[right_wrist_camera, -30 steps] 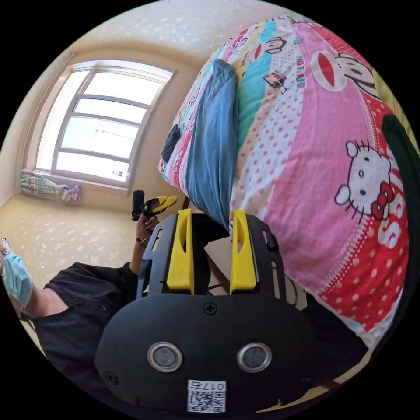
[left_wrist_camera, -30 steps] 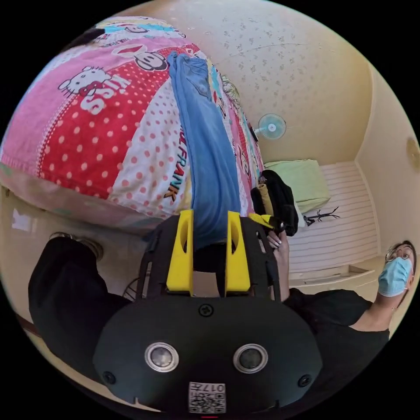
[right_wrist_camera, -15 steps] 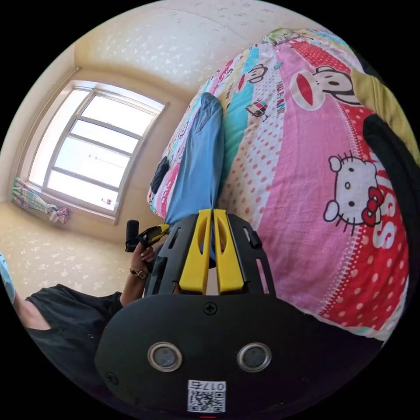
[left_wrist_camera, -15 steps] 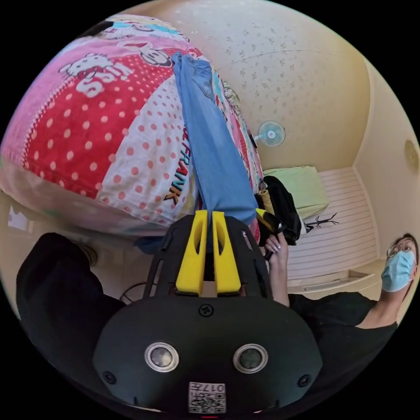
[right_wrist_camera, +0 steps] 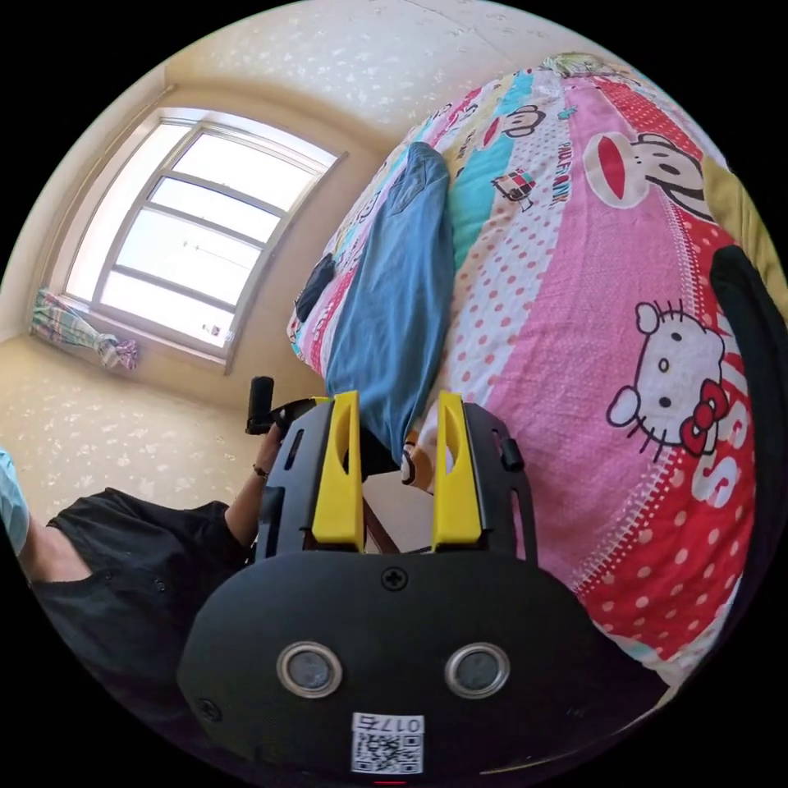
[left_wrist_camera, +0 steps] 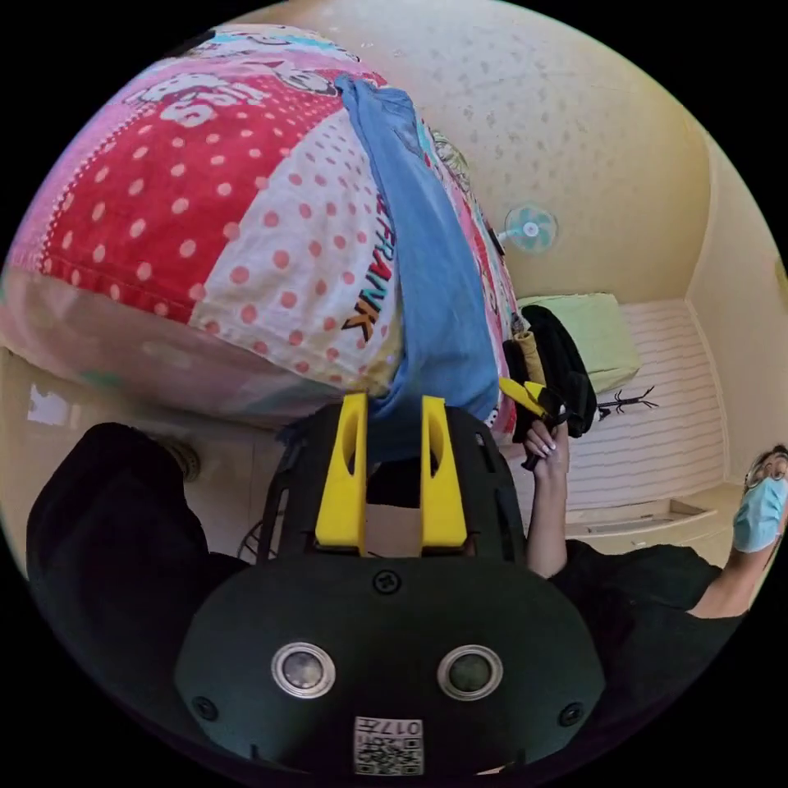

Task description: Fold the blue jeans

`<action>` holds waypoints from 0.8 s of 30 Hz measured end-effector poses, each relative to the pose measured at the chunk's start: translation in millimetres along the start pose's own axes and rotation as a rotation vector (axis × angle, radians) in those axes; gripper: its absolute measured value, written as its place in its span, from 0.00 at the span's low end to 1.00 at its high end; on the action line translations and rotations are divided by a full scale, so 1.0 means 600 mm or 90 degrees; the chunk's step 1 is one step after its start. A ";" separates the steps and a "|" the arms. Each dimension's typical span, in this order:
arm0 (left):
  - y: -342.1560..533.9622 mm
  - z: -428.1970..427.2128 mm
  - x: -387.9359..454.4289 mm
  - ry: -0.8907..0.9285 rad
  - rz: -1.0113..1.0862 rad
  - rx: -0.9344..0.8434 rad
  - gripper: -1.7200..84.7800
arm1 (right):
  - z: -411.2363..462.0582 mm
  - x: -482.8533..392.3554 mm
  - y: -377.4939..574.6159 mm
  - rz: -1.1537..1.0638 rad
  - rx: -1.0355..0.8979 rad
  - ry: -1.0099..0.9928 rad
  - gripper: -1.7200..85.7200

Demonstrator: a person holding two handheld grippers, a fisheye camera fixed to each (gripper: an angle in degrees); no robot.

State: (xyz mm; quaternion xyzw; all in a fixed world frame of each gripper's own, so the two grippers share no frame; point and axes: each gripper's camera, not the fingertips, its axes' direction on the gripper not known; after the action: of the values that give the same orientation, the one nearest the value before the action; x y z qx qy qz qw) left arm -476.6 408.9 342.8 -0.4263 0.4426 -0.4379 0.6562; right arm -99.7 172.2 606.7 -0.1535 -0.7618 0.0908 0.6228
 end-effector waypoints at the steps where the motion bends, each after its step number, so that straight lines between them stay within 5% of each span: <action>1: -0.001 0.010 0.000 -0.005 -0.002 -0.006 0.15 | 0.011 -0.005 -0.002 -0.003 -0.002 0.022 0.14; 8: -0.011 0.026 0.027 0.015 0.010 -0.081 0.05 | -0.014 -0.018 -0.006 0.059 -0.057 -0.069 0.05; 11: -0.019 0.011 0.037 -0.001 0.037 -0.123 0.04 | -0.039 -0.049 -0.001 0.052 -0.025 0.056 0.04; 18: -0.005 -0.037 0.019 0.108 -0.037 0.005 0.13 | 0.000 -0.042 -0.006 0.095 -0.052 0.044 0.05; 24: -0.046 -0.124 0.051 0.132 0.033 0.153 0.15 | -0.059 -0.051 -0.015 0.056 0.051 -0.035 0.15</action>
State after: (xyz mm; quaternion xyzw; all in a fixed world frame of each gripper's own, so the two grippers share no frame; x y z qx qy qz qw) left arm -546.3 359.7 344.4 -0.2859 0.4634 -0.5120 0.6644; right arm -60.8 151.1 588.6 -0.1591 -0.7668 0.1524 0.6029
